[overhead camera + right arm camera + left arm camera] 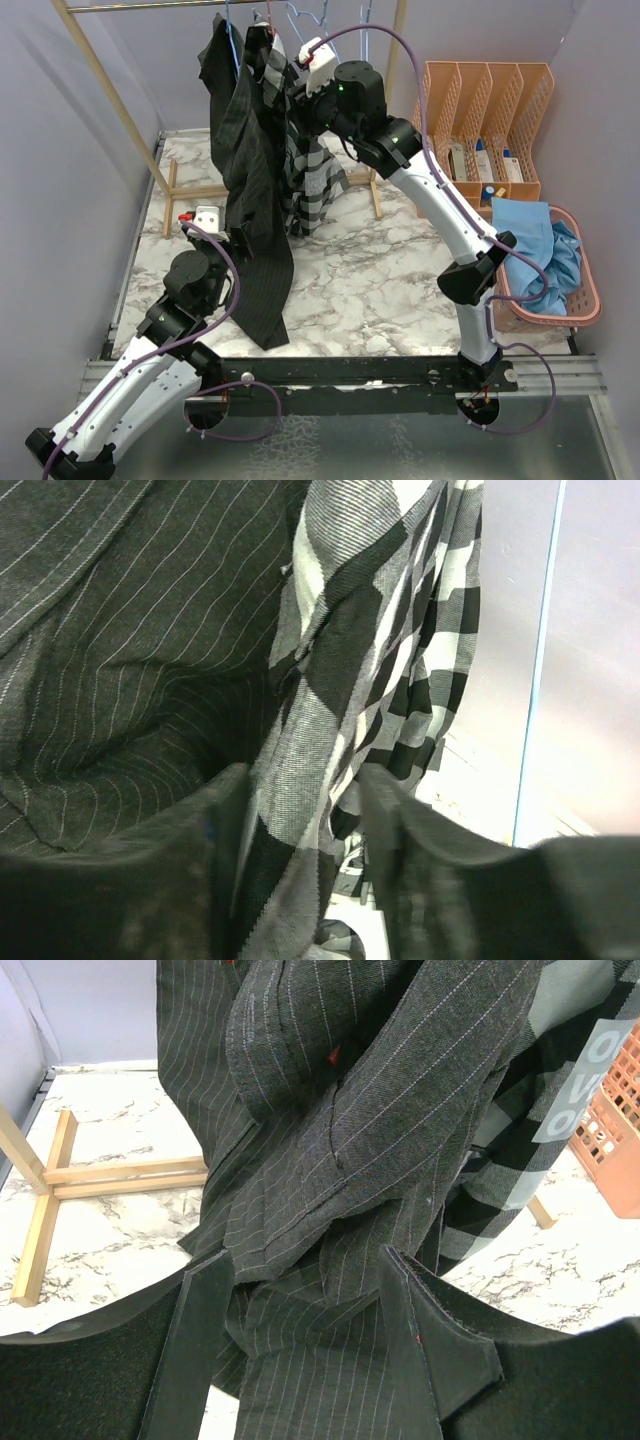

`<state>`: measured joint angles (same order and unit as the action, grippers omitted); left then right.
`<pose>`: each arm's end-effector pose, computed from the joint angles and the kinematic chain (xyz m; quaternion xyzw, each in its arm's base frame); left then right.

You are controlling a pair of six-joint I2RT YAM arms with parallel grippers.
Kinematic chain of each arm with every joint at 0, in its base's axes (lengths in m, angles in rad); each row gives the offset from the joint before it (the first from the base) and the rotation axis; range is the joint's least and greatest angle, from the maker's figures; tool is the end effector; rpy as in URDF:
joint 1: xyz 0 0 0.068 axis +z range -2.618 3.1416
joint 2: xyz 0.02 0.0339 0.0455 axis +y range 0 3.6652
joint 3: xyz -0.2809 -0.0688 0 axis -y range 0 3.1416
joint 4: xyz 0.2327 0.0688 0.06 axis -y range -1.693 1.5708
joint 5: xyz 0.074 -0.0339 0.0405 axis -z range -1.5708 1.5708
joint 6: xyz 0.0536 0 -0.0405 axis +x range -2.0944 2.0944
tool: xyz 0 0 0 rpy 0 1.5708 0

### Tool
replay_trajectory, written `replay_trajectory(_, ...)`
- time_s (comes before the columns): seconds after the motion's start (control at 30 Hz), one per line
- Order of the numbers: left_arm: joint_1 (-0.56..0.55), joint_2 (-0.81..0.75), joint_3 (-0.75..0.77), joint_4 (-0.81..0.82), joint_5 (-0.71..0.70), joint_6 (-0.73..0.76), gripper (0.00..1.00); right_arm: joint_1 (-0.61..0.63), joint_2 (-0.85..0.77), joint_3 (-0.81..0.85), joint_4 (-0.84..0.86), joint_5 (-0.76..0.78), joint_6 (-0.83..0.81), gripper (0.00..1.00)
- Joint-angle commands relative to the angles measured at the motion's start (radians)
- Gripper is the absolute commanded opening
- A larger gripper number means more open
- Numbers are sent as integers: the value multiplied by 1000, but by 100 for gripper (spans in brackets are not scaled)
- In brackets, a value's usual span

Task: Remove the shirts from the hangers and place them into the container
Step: Pick up the hanger from the clothesline.

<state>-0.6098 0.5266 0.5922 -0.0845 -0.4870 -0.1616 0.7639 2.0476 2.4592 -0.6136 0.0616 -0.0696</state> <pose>0.1183 -0.0520 0.3275 -0.0107 0.7129 -0.0963 0.6945 0.3367 0.3180 0.4856 -0.2957 0.7160 0.1925 0.6023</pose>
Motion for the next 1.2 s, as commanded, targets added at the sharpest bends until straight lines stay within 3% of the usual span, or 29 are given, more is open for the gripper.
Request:
replay_trajectory(0.0, 5, -8, 6, 9, 1, 5, 63, -2, 1, 14, -18, -17, 12, 36)
replay_trajectory(0.13, 5, -7, 8, 9, 2, 6, 62, -2, -2, 25, -10, -8, 19, 3)
replay_trajectory(0.17, 5, -5, 8, 10, 2, 8, 62, -2, -4, 28, -6, -4, 22, 1)
replay_trajectory(0.5, 5, -4, 9, 9, 1, 9, 62, -5, -49, 115, 81, 19, 96, 1)
replay_trajectory(0.7, 5, -2, 9, 9, -1, 7, 63, -12, -119, 75, 199, 85, 148, 1)
replay_trajectory(0.93, 5, -7, 9, 9, -4, 6, 63, -26, -144, 87, 219, 84, 191, 1)
replay_trajectory(1.17, 5, 3, 11, 27, 22, 35, 65, -33, -304, -70, 167, 21, 162, 1)
